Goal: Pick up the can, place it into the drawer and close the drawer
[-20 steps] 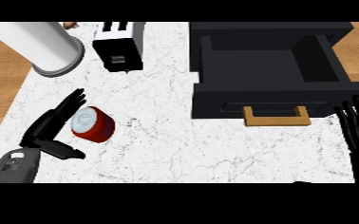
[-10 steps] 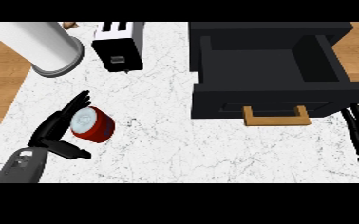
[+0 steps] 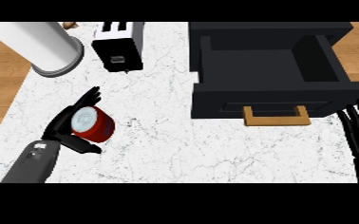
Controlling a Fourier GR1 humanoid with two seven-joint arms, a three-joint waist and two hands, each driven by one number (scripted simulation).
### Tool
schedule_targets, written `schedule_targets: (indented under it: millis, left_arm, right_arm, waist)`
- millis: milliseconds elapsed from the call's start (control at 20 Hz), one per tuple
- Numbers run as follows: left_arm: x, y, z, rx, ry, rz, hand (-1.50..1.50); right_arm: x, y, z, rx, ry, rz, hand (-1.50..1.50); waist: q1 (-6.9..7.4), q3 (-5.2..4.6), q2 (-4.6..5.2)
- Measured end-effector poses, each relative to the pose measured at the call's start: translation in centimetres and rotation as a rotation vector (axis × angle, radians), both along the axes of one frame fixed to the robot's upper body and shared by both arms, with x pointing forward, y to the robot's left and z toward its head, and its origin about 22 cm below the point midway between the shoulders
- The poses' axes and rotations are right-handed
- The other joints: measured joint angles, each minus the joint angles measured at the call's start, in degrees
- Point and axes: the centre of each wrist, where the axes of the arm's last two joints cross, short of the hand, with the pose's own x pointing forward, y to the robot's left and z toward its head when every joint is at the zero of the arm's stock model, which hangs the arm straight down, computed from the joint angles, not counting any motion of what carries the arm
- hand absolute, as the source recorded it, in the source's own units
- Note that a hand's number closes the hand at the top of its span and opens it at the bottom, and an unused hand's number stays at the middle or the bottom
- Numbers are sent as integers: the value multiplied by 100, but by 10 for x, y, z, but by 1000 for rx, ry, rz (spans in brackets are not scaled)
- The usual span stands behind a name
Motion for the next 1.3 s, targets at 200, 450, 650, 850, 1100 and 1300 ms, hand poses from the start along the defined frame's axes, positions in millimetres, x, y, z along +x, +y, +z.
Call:
schedule_targets:
  millis: [200, 450, 650, 850, 1100, 1300]
  left_arm:
    - [8, -12, 0, -11, 0, -10, -150]
    - [8, -17, -2, -8, -2, -38, -150]
    - [9, -20, -2, -16, -12, -52, 150]
    - [16, -33, -1, -39, -18, -70, 150]
    - [18, -45, 0, -96, 6, -106, 150]
    - [21, -56, 7, -131, -3, -137, 150]
  right_arm:
    - [3, 3, 4, -1, -2, -2, -150]
    - [-3, -10, 2, 7, -4, -5, -150]
    - [-6, -8, 2, 4, -1, -2, -150]
    - [0, -10, 8, 8, -4, -2, -150]
    - [-2, -7, 5, 15, -9, -10, -150]
    - [-8, -10, 4, 16, -7, -16, -150]
  waist:
    - [3, 1, 0]
    - [3, 3, -3]
    - [15, 8, -9]
    - [23, 12, -13]
    - [41, 7, -18]
    - [64, 7, -28]
